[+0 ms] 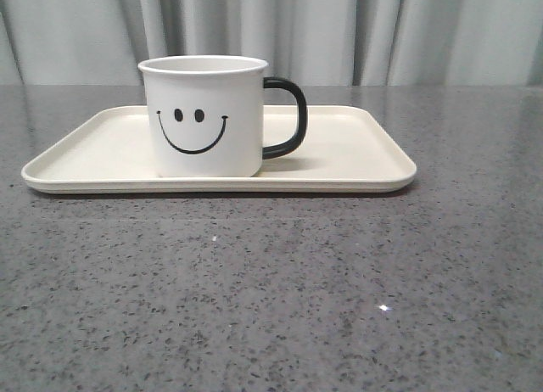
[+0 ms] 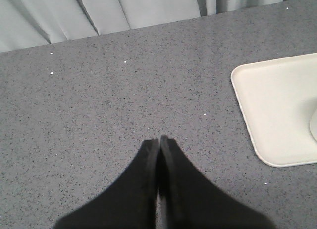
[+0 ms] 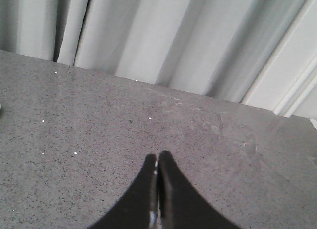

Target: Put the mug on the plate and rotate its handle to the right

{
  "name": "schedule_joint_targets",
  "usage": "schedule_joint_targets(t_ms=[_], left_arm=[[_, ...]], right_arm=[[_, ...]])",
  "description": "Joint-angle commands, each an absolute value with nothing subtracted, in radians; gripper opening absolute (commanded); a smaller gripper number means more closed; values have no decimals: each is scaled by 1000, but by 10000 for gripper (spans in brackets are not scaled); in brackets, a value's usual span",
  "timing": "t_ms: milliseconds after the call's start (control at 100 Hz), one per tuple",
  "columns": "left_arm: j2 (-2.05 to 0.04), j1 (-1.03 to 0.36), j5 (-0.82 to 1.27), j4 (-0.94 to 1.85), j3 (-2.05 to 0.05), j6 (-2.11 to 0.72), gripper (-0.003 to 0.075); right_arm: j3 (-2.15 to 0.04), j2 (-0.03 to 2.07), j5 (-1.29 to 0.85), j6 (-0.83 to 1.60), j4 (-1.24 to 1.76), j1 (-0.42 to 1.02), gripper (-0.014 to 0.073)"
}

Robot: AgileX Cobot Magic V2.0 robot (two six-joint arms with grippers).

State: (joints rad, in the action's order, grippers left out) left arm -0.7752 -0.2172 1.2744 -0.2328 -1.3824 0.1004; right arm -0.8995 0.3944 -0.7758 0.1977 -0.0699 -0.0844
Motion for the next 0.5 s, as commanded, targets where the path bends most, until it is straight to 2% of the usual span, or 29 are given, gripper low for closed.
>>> schedule_joint_targets(t_ms=[0,110,210,490], left_arm=[[-778,-215,1203,-237,-1403,106,-20],[-755,-185,1167,-237,-1386,111,-20],[-683,-136,1014,-159,-1311,89,-20],[-332,-96,461,-63,-785,48,-20]], right_arm=[[-920,401,-704,195,-89,-82,-117],[-920,401,-703,195,-89,-82,-117],[-920,401,-703,195,-89,-82,-117],[-920,401,-703,195,-89,-82,-117]])
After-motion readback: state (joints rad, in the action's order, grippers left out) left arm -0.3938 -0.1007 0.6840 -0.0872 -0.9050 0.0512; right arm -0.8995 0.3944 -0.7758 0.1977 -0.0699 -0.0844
